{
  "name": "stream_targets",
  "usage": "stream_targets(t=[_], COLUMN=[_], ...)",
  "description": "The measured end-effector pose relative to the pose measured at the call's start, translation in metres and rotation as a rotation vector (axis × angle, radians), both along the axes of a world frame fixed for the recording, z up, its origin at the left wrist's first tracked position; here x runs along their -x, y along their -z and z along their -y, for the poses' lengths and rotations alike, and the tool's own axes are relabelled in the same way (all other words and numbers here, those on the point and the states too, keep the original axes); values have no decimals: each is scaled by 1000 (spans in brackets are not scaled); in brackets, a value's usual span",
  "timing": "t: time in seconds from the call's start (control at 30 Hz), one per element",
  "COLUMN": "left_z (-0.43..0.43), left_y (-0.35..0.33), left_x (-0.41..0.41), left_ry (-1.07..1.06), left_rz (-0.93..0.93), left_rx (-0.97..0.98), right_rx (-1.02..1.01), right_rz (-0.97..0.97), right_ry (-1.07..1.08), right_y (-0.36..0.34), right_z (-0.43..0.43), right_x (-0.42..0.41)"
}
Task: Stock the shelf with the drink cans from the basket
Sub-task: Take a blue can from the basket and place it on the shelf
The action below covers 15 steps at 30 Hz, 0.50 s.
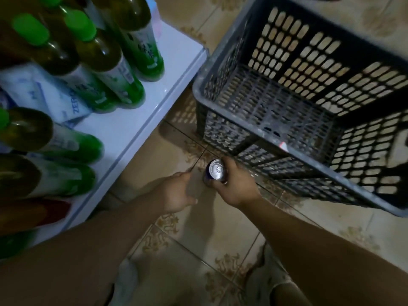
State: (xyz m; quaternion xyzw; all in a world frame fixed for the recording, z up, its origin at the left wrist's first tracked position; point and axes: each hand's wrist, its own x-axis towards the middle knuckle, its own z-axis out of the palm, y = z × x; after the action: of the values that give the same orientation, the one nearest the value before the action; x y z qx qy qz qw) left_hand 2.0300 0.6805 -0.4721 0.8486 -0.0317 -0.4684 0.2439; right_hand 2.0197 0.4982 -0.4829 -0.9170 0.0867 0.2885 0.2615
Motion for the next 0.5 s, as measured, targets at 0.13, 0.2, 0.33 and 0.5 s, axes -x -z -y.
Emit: stream_targets(t=[0.13,0.2,0.33,0.5], left_z=[-2,-7,-23,-51], left_y=[-61,-98,-179,-282], left_x=[-3,-1,9,35], left_ry=[-143,-203,-273,-333], left_rz=[96,178,287,453], left_rx=[122,192,299,358], right_rx=[-226,-333,-455,-594], right_rz=[119,182,292,411], right_ry=[107,159,154,137], right_y=[-70,-111,-196,-301], right_z=[-6,-14,-31,-56], right_x=[3,5,13,33])
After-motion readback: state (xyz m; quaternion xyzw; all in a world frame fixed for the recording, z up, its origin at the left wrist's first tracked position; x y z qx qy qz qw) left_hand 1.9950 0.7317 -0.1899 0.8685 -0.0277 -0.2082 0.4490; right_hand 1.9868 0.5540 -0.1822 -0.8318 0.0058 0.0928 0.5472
